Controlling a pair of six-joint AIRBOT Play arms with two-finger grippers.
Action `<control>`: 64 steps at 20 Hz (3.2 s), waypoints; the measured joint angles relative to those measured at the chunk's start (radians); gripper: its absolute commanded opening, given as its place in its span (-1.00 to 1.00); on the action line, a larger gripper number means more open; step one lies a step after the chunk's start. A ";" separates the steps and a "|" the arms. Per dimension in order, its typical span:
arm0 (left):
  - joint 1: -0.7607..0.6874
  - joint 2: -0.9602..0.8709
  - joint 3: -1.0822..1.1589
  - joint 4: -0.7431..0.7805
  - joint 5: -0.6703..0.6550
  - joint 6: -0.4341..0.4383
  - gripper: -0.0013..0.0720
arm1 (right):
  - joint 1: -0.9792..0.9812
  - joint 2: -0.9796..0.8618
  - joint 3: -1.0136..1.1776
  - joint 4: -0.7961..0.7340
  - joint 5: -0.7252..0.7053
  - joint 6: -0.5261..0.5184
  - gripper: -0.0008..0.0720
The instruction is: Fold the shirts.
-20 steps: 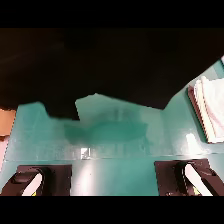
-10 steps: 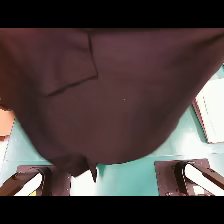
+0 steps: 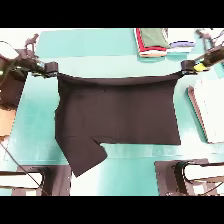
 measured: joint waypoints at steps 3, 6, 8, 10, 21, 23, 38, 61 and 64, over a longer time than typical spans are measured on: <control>0.000 -0.062 0.035 -0.005 0.039 0.016 -0.89 | 0.023 -0.108 0.097 -0.001 -0.008 0.009 -0.93; 0.000 -0.085 0.088 0.035 -0.028 0.025 -0.89 | 0.026 -0.143 0.160 -0.004 0.013 0.010 -0.93; 0.000 -0.093 0.100 0.079 -0.119 0.029 -0.90 | 0.012 -0.126 0.141 -0.006 0.031 0.002 -0.93; 0.000 -0.097 0.086 0.105 -0.196 0.031 -0.89 | -0.011 -0.088 0.077 -0.008 0.035 -0.005 -0.93; 0.000 -0.100 -0.142 0.089 -0.293 0.021 -0.59 | -0.048 0.099 -0.392 -0.011 -0.085 -0.039 -0.92; 0.000 -0.100 -0.159 0.088 -0.299 0.020 0.36 | -0.038 0.105 -0.430 -0.010 -0.097 -0.039 -0.41; 0.000 0.515 -0.612 0.182 -0.290 -0.015 0.34 | -0.369 0.450 -0.909 -0.003 0.055 -0.076 0.24; 0.000 0.749 -1.107 0.020 -0.208 -0.138 0.42 | -0.139 0.510 -0.991 0.121 -0.021 -0.142 -0.92; 0.001 0.757 -1.165 -0.048 -0.173 -0.147 0.42 | -0.121 0.511 -0.963 0.122 -0.021 -0.142 -0.93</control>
